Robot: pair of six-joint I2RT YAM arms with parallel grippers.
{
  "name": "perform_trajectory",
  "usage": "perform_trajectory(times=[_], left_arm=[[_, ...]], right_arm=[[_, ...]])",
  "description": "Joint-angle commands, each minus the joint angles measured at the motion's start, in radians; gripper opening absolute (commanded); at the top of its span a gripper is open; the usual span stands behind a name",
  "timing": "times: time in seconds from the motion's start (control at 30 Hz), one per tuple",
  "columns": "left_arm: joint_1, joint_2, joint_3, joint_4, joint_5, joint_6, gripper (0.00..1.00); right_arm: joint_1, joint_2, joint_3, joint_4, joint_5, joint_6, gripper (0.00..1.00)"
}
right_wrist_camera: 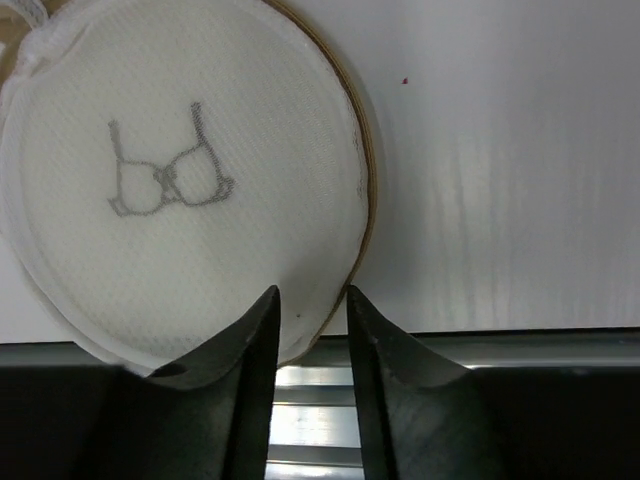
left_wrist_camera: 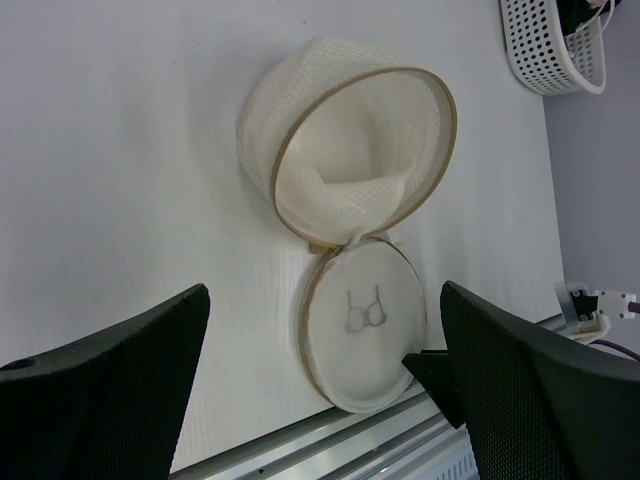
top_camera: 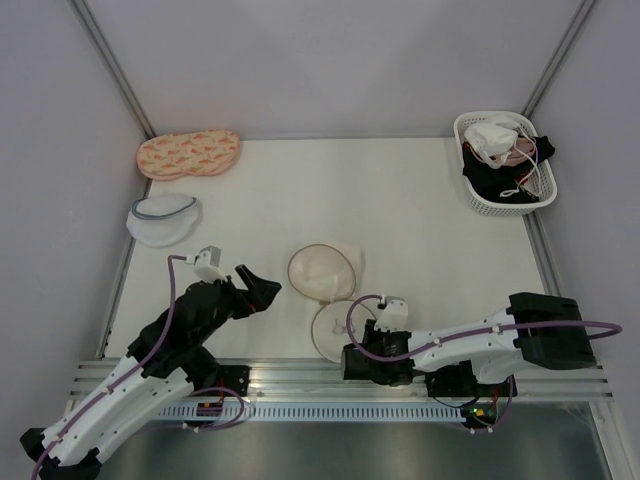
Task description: Unzip the laundry bag and remove the bra
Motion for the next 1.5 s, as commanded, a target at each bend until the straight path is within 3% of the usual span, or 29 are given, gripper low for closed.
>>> perform_trajectory(times=[0.0, 0.03, 0.07, 0.1, 0.27, 0.6, 0.77, 0.9, 1.0, 1.13, 1.3, 1.47], left_arm=[[0.001, -0.023, 0.016, -0.003, -0.026, -0.02, 0.99], [-0.001, -0.027, 0.018, -0.007, -0.026, -0.02, 0.99], [-0.001, -0.029, 0.018, -0.01, -0.026, -0.02, 0.99], [-0.001, -0.035, 0.016, -0.015, -0.028, -0.02, 0.99], [-0.001, -0.05, 0.016, -0.024, -0.031, -0.02, 0.99], [-0.001, -0.052, 0.016, -0.027, -0.049, -0.029, 0.99], [-0.001, -0.05, 0.018, -0.027, -0.054, -0.037, 0.99], [-0.001, -0.049, 0.029, -0.027, -0.054, -0.038, 0.99], [0.001, -0.041, 0.038, -0.026, -0.051, -0.041, 0.99], [-0.001, -0.036, 0.041, -0.018, -0.046, -0.049, 0.99], [-0.001, -0.056, 0.059, -0.023, -0.036, -0.057, 0.99], [-0.001, -0.179, 0.093, -0.043, -0.052, -0.084, 1.0]], right_arm=[[-0.007, 0.1, 0.008, 0.079, -0.08, -0.038, 0.36], [-0.008, 0.114, 0.007, 0.114, -0.089, -0.05, 0.3], [-0.008, 0.127, 0.008, 0.125, -0.107, -0.057, 0.09], [-0.008, 0.145, 0.01, 0.134, -0.111, -0.061, 0.0], [-0.007, 0.104, 0.036, 0.067, -0.092, -0.089, 0.0], [-0.008, -0.33, 0.146, -0.016, 0.012, -0.299, 0.0], [-0.014, -0.48, 0.205, -0.05, 0.085, -0.324, 0.0], [-0.02, -0.514, 0.303, -0.224, 0.199, -0.325, 0.0], [-0.042, -0.505, 0.376, -0.272, 0.265, -0.369, 0.0], [-0.134, -0.441, 0.479, -0.204, 0.265, -0.53, 0.0], [-0.315, -0.24, 0.577, 0.012, 0.152, -0.8, 0.01], [-0.428, 0.057, 0.731, 0.113, 0.023, -0.919, 0.0]])
